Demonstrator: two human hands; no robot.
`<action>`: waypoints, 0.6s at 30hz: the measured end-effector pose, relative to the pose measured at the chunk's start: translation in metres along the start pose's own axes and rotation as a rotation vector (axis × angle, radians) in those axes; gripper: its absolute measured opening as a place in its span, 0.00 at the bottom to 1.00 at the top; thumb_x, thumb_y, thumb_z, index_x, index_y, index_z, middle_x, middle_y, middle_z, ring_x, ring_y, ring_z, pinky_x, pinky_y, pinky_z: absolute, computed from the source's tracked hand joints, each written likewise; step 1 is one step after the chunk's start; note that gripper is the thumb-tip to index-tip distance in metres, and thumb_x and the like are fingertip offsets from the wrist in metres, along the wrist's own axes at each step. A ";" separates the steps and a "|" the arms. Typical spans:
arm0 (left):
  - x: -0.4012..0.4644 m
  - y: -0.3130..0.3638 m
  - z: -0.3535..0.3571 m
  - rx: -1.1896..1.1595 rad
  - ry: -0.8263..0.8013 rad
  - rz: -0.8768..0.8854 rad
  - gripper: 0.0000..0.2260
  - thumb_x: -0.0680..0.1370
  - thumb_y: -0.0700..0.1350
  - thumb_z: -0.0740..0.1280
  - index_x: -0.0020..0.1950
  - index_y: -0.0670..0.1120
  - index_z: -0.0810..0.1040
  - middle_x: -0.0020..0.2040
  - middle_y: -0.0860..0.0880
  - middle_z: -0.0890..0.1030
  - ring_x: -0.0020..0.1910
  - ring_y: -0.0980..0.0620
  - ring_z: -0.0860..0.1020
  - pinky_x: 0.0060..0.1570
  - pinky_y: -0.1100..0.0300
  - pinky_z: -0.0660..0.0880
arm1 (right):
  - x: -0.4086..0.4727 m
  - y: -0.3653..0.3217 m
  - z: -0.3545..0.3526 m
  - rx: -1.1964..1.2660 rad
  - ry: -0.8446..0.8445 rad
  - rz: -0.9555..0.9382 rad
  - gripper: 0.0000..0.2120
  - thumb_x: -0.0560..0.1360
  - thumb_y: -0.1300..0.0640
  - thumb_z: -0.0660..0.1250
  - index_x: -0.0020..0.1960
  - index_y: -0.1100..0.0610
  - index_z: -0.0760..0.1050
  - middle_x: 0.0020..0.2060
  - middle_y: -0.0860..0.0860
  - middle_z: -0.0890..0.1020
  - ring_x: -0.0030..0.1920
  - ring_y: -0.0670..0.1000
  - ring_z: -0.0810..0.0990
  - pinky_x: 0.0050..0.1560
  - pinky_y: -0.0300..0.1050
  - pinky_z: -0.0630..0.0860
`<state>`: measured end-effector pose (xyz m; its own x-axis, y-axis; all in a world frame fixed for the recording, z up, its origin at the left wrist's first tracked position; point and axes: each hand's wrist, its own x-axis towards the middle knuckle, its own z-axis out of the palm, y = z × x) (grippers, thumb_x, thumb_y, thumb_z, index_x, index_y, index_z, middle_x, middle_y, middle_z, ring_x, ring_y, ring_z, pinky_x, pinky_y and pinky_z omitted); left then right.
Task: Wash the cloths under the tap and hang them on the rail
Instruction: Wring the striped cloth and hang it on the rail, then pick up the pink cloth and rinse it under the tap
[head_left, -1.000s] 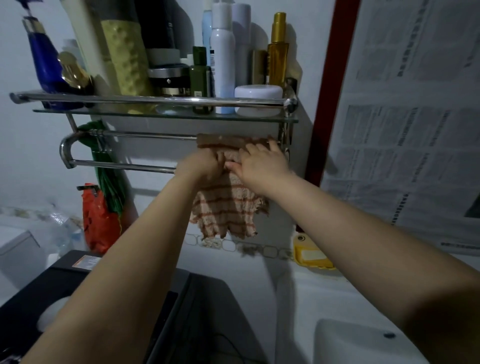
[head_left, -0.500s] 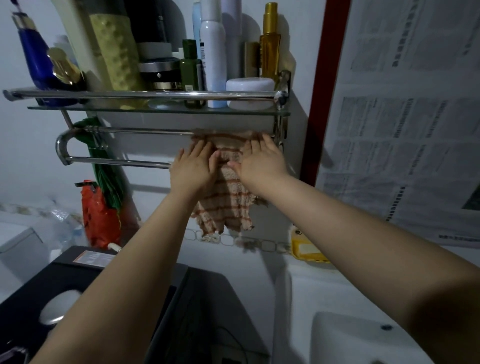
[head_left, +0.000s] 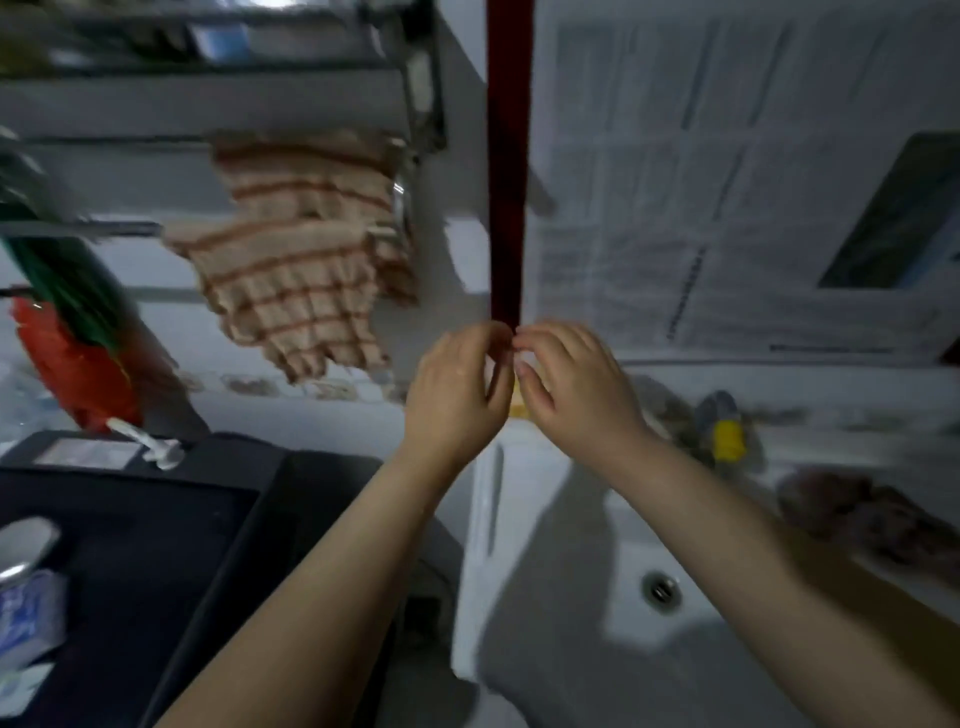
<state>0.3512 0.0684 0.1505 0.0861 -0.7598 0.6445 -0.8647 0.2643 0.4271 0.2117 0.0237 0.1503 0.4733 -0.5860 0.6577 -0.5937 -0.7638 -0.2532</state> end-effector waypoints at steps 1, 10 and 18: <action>-0.010 0.012 0.020 -0.045 -0.094 -0.072 0.10 0.77 0.46 0.63 0.57 0.48 0.74 0.45 0.52 0.79 0.45 0.48 0.77 0.43 0.55 0.73 | -0.019 0.016 -0.004 0.022 -0.057 0.067 0.14 0.74 0.55 0.59 0.55 0.57 0.77 0.53 0.52 0.81 0.56 0.54 0.76 0.59 0.48 0.71; -0.095 0.091 0.186 0.019 -0.859 -0.413 0.12 0.80 0.52 0.60 0.57 0.49 0.77 0.53 0.51 0.82 0.51 0.49 0.79 0.49 0.59 0.73 | -0.193 0.157 -0.039 0.135 -0.531 0.446 0.09 0.78 0.54 0.61 0.56 0.51 0.77 0.51 0.47 0.82 0.51 0.51 0.80 0.46 0.45 0.73; -0.124 0.150 0.271 -0.126 -1.056 -0.583 0.10 0.80 0.51 0.60 0.56 0.49 0.77 0.54 0.51 0.81 0.50 0.52 0.77 0.53 0.56 0.75 | -0.264 0.300 -0.072 -0.256 -0.542 0.858 0.21 0.74 0.60 0.63 0.67 0.52 0.71 0.69 0.57 0.67 0.66 0.62 0.66 0.62 0.52 0.67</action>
<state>0.0767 0.0412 -0.0370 -0.0504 -0.8787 -0.4748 -0.7716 -0.2676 0.5771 -0.1380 -0.0315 -0.0483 0.0188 -0.9954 -0.0944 -0.9584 0.0090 -0.2854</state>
